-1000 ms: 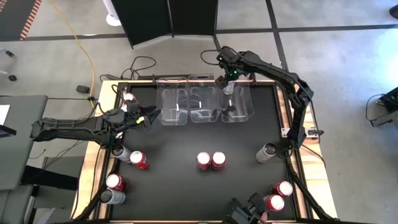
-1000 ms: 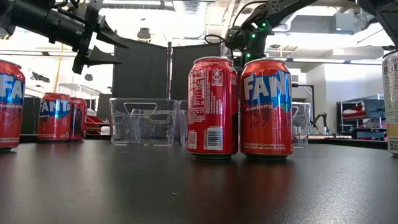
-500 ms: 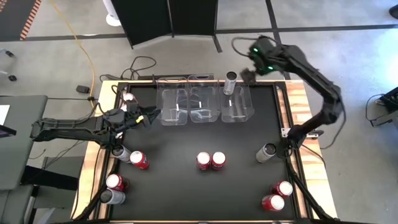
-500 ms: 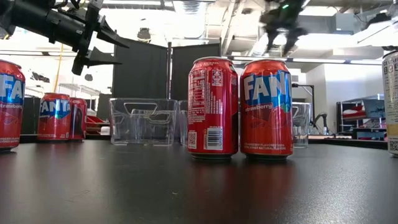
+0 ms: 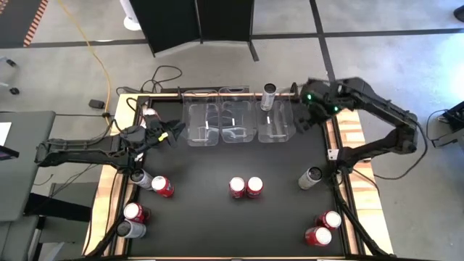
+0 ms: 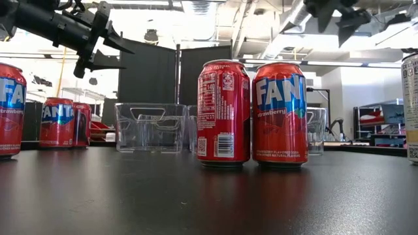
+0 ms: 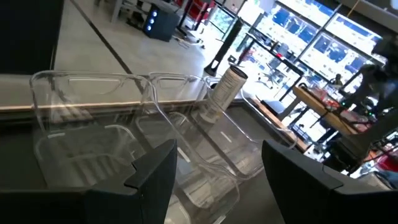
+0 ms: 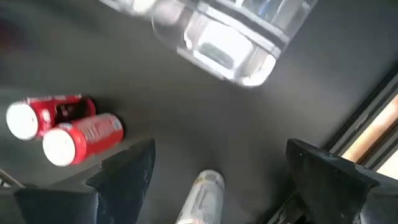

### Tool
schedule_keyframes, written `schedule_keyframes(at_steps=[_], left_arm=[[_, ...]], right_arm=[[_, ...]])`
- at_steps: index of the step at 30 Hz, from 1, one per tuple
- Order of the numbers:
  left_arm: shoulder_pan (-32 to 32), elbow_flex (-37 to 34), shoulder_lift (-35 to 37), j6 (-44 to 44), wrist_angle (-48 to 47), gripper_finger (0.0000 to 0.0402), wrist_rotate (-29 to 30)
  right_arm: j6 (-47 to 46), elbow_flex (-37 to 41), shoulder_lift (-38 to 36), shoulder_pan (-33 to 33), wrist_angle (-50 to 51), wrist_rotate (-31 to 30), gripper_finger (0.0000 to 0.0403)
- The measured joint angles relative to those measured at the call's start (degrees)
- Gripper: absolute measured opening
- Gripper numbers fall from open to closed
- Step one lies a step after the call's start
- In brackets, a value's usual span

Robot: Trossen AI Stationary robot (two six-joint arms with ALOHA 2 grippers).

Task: Sort soda cans
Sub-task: Put the top right white-yellow soda can into the right transparent bin

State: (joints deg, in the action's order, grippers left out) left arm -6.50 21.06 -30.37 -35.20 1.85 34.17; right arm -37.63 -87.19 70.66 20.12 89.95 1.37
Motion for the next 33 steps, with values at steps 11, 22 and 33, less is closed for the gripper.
schedule_keyframes(at_steps=[11, 22, 33], left_arm=[[-0.02, 0.00, -0.37, -0.03, 0.00, 0.0231, -0.07], [-0.01, 0.00, -4.58, -1.90, 0.10, 0.0231, -3.73], [0.00, 0.00, -9.92, -1.70, 3.87, 0.0231, -4.96]], right_arm=[[-11.48, 12.67, -5.44, -20.61, 0.04, 0.02, 0.0379], [-24.36, 17.37, -6.27, -35.26, -0.56, 0.07, 0.0379], [-30.90, 26.07, -6.24, -41.58, -12.57, -0.11, 0.0379]])
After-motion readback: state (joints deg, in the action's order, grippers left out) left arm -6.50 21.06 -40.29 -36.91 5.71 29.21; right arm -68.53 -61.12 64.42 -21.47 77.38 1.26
